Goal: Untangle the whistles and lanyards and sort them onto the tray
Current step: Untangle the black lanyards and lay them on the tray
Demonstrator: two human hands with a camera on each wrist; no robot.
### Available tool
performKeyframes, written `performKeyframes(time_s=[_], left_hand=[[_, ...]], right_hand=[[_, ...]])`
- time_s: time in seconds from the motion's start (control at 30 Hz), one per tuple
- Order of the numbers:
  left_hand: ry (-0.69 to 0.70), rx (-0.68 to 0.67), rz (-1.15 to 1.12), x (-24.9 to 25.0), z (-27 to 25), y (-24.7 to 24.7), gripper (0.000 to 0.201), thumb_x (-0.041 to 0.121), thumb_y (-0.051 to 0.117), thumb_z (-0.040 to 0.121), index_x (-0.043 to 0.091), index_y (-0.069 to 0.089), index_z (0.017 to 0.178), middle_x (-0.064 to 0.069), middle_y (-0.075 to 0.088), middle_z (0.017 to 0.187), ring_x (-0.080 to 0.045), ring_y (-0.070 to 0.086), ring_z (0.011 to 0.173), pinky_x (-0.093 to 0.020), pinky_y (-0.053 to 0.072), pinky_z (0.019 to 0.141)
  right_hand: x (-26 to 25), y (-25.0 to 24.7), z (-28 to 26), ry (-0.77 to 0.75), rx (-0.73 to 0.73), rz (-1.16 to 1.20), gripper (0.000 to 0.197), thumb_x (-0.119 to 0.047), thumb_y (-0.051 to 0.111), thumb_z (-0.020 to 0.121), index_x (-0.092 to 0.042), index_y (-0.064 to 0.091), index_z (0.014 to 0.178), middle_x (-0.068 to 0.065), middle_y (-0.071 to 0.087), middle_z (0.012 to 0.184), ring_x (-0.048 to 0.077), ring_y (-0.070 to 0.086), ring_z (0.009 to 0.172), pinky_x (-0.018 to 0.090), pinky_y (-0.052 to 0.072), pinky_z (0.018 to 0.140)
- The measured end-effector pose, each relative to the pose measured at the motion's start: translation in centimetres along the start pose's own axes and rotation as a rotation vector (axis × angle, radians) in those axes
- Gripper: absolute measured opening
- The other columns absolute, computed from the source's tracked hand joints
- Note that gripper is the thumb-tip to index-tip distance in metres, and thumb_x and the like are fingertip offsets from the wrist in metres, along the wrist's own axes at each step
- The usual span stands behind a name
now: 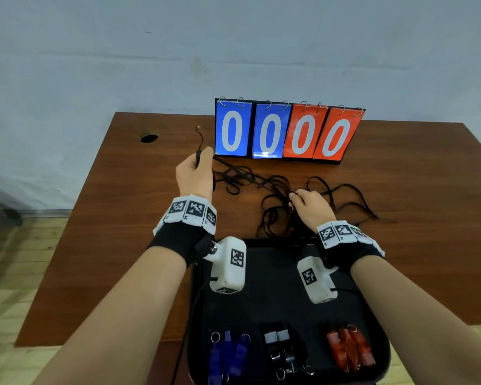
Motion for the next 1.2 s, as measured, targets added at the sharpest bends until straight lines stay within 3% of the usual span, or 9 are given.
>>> performKeyframes(time_s=[0.07,0.13,0.23,0.3,0.37,0.47,0.63,0.87,1.2], left_hand=[[-0.007,-0.115,0.093,-0.3,-1.0,0.9,0.035,0.023,0.057,0.089,0.018,0.043,0.057,0.006,0.038,0.044,-0.010,0.034,0.038,-0.020,0.027,0.043],[0.005,-0.266,0.283,-1.1,-2.3,1.9,0.021,0.031,0.061,0.086,0.013,0.064,0.095,-0.001,0.063,0.081,-0.018,0.060,0.074,-0.025,0.044,0.067],[-0.021,-0.455,0.482,-2.8,-3.9,3.1,0.064,0.034,0.060,0.086,0.013,0.036,0.142,-0.003,0.052,0.130,-0.018,0.053,0.115,-0.022,0.039,0.087],[-0.014,-0.513,0.481,-3.3,-4.0,3.4,0.049,0.030,0.057,0.089,0.011,0.049,0.133,-0.013,0.059,0.127,-0.023,0.059,0.110,-0.020,0.045,0.080],[-0.028,-0.572,0.428,-3.6,-3.8,3.3,0.028,0.024,0.056,0.091,0.010,0.065,0.113,-0.002,0.074,0.081,-0.003,0.063,0.065,-0.008,0.038,0.053],[-0.072,-0.605,0.524,-4.4,-3.0,2.9,0.025,0.027,0.054,0.091,0.013,0.059,0.070,0.014,0.041,0.027,-0.002,0.038,0.029,-0.009,0.025,0.036],[-0.124,-0.718,0.534,-4.9,-3.0,2.7,0.030,0.022,0.052,0.093,0.011,0.054,0.065,0.013,0.036,0.028,-0.001,0.033,0.023,-0.006,0.022,0.031],[-0.058,-0.454,0.319,-4.2,-2.9,3.0,0.028,0.018,0.054,0.091,0.019,0.053,0.063,0.013,0.043,0.031,0.003,0.039,0.026,-0.003,0.024,0.032],[-0.035,-0.528,0.405,-3.2,-3.0,5.0,0.028,0.028,0.063,0.085,0.013,0.056,0.062,0.009,0.051,0.047,-0.003,0.048,0.047,-0.013,0.038,0.054]], right_hand=[[-1.3,-0.4,-0.4,-0.033,-0.047,0.129,0.031,-0.028,0.038,0.098,-0.016,0.066,0.090,0.004,0.067,0.096,0.022,0.060,0.096,0.033,0.043,0.087],[-3.2,-0.7,-1.0,-0.099,-0.131,0.278,0.029,-0.026,0.040,0.098,-0.017,0.066,0.087,0.000,0.065,0.093,0.015,0.058,0.093,0.031,0.042,0.090],[-5.2,-1.0,-2.0,-0.123,-0.220,0.458,0.033,-0.022,0.039,0.099,-0.004,0.066,0.092,0.000,0.062,0.088,0.007,0.057,0.083,0.020,0.042,0.080],[-5.7,-1.2,-2.2,-0.064,-0.264,0.566,0.032,-0.023,0.038,0.099,-0.012,0.065,0.088,-0.004,0.061,0.080,-0.001,0.058,0.072,0.013,0.042,0.070],[-5.5,-1.5,-2.0,0.014,-0.300,0.582,0.034,-0.026,0.036,0.099,-0.017,0.065,0.086,-0.005,0.062,0.077,0.002,0.057,0.071,0.017,0.041,0.068],[-5.1,-2.0,-1.7,0.072,-0.333,0.635,0.041,-0.028,0.032,0.100,-0.017,0.070,0.090,0.000,0.066,0.086,0.013,0.061,0.081,0.023,0.045,0.081],[-4.3,-2.1,-1.4,0.100,-0.386,0.715,0.048,-0.038,0.028,0.098,-0.027,0.073,0.085,0.005,0.066,0.103,0.020,0.060,0.099,0.040,0.039,0.106],[-4.0,-2.8,-1.9,0.020,-0.394,0.652,0.045,-0.035,0.025,0.100,-0.043,0.068,0.088,0.001,0.052,0.132,0.022,0.041,0.130,0.042,0.019,0.118],[-6.3,-2.4,-3.6,-0.397,-0.257,-0.174,0.038,-0.026,0.031,0.100,-0.009,0.059,0.119,0.010,0.065,0.112,0.025,0.059,0.101,0.030,0.042,0.080]])
Point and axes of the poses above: each hand's wrist, its own z-axis towards the middle knuckle, its own y-axis out of the palm, x = y × z, the point moved 1 cm from there along z, towards the middle knuckle
